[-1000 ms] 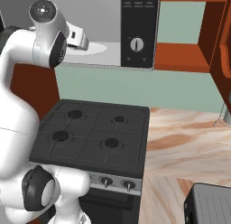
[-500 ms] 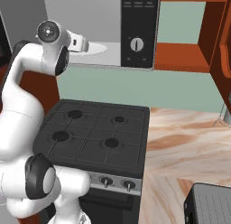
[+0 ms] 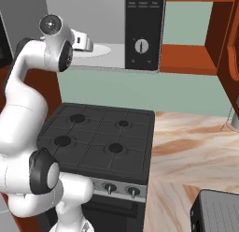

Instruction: Pick the cup of tea, navigate to the dining table, and place it on the saucer.

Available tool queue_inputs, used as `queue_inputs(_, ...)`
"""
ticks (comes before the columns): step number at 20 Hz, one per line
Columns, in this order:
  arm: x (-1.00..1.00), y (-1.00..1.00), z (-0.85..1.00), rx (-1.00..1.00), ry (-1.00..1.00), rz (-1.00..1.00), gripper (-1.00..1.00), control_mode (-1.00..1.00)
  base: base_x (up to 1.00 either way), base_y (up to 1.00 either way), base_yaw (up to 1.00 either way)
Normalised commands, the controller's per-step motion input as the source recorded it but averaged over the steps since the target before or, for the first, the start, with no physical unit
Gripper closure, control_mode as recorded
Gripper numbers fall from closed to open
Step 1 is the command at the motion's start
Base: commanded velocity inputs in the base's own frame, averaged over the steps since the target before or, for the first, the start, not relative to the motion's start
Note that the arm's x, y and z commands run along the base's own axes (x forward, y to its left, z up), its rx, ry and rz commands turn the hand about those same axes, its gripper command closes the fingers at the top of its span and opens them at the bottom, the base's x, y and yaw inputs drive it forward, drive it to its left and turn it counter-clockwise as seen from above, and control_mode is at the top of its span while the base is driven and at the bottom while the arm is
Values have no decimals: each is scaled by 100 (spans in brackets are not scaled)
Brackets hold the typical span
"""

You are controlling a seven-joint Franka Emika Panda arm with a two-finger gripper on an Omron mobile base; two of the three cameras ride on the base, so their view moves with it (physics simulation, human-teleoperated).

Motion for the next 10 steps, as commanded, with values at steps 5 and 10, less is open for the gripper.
queue_inputs(5, 16, 0, -18, -10, 4, 0, -100, -100, 0, 0, 0)
queue_inputs(10, 32, 0, -11, 0, -3, 1, -100, -100, 0, 0, 0)
